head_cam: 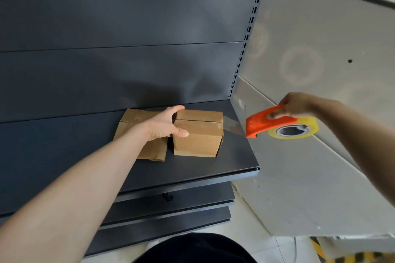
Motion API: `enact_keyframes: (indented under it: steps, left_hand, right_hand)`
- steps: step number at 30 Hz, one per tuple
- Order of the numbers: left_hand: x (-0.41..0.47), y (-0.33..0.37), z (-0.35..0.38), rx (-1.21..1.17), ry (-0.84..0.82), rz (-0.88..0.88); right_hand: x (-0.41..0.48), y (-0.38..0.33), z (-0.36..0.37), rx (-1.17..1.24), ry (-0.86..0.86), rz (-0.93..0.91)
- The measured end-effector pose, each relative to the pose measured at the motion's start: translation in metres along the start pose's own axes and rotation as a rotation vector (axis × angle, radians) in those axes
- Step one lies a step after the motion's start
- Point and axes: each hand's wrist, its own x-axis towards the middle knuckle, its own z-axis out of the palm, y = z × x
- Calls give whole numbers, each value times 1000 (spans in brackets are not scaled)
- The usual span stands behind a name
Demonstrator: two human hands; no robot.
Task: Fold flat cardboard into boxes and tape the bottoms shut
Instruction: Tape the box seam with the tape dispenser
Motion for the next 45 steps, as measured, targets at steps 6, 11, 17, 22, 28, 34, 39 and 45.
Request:
enact_keyframes:
  steps: [6,11,17,22,28,34,39,45]
  left_hand:
    - [0,-1,1,-43,-9,-3]
    - [2,-3,1,-66,-23,-10]
    - [3,-4,1,-75,-18,-2]
    - [2,-3,1,-105,-3,2]
    - [1,-5,3,-111,17,13]
    - [2,-6,3,-88,1,-17]
    - [3,-6,2,-119,-11,-23]
    - [4,-9,0,-145,-17,-31]
  right_hand:
    - [8,-35,29,-41,-15,-15]
    - [14,-66,45,-30,-8,-50]
    - [18,-85,48,-84,61,-75]
    - [12,-91,52,-95,145,-64]
    - [17,-86,89,42,192,61]
    - [39,-80,92,2,186,56]
    - [62,-91,115,-52,202,2]
    - [78,-99,122,493,183,-68]
